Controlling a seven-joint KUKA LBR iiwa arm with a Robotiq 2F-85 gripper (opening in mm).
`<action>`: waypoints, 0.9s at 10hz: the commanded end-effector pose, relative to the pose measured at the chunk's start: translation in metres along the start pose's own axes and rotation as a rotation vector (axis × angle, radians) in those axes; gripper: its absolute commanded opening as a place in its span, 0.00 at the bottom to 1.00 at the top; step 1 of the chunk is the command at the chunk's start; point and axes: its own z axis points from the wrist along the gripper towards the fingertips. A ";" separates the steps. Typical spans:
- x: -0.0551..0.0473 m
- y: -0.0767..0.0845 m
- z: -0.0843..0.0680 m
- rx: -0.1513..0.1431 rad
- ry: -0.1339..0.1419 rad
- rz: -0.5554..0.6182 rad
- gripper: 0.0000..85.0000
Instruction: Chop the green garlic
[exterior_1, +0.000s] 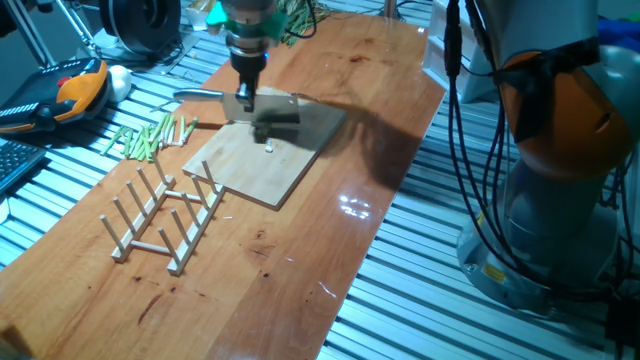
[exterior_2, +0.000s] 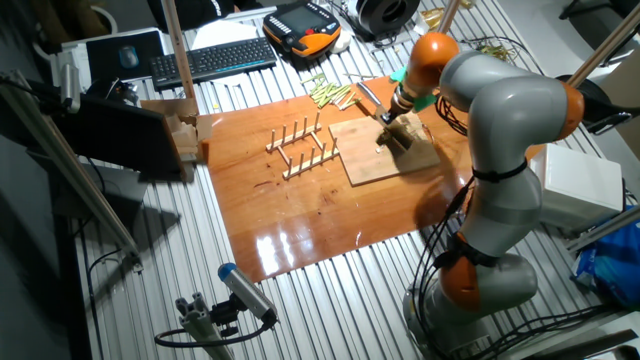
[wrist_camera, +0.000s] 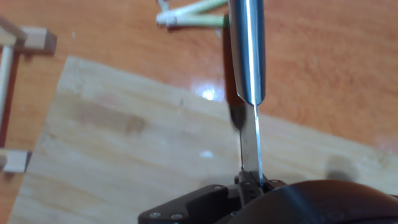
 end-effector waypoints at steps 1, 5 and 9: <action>-0.004 -0.004 -0.007 0.002 0.007 -0.007 0.00; -0.005 -0.011 -0.005 0.012 0.007 -0.019 0.00; -0.003 -0.003 0.013 -0.001 -0.009 -0.009 0.00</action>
